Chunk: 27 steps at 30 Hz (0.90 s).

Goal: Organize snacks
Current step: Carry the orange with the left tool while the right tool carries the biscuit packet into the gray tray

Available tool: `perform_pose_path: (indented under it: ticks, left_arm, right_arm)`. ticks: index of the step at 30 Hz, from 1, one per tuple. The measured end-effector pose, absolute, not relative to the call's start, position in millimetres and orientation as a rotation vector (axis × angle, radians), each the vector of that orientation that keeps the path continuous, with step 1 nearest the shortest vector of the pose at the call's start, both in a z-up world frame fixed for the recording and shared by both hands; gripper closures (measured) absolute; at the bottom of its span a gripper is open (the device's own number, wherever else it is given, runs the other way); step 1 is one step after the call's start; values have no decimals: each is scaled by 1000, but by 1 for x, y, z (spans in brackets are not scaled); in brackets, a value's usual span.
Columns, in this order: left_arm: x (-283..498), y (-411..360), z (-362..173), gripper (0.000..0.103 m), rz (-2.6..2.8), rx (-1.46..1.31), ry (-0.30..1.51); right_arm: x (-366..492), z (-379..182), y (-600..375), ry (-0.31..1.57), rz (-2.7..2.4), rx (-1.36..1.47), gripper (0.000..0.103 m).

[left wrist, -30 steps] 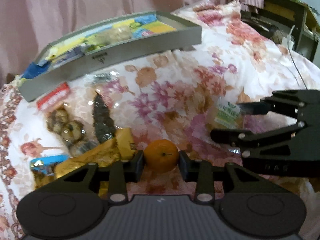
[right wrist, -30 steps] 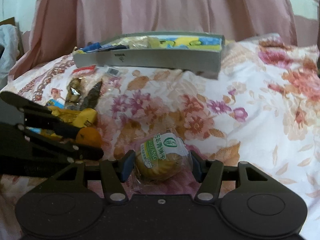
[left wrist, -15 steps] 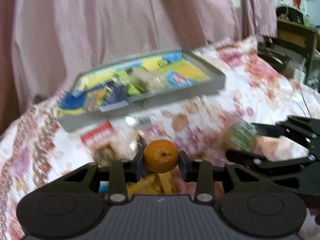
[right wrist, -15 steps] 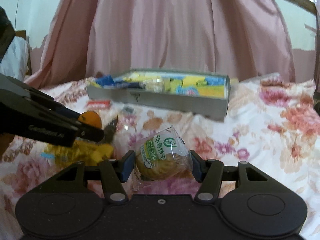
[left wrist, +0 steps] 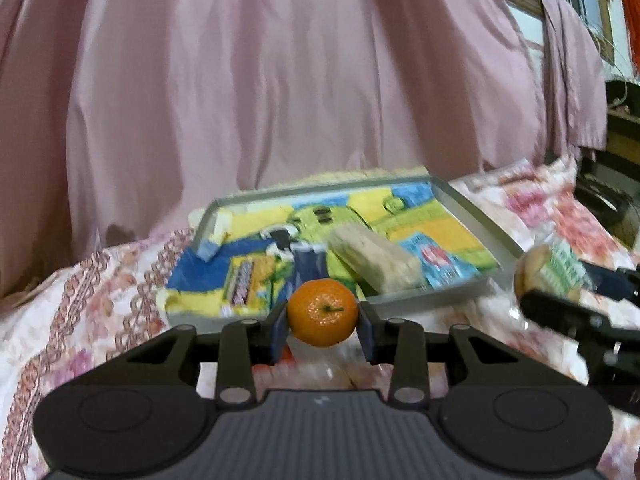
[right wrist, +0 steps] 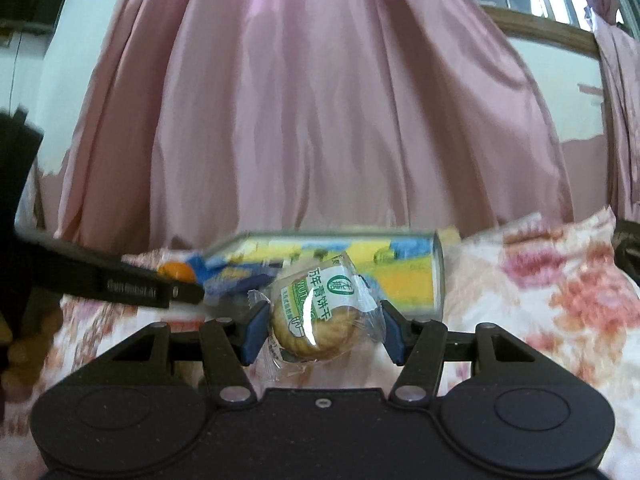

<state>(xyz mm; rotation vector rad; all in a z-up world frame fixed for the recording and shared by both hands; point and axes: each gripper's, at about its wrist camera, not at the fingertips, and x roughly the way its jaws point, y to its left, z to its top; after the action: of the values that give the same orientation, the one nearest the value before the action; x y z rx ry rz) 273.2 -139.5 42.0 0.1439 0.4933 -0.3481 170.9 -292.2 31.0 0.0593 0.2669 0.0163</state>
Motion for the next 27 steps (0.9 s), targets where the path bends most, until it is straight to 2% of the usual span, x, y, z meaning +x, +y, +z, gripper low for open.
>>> perform_pose_path:
  ticks: [7,16,27]
  left_arm:
    - [325,-144,40,63,-336,95,486]
    - [374,-161,33,63,-405,55,539]
    - [396,-172,17,63,-400,41,601]
  right_arm:
    - [233,38,-307,223,-20,88,44]
    - [287,25,-322,345,-110,107,44]
    - [304,15,-323,441,-146,84,44]
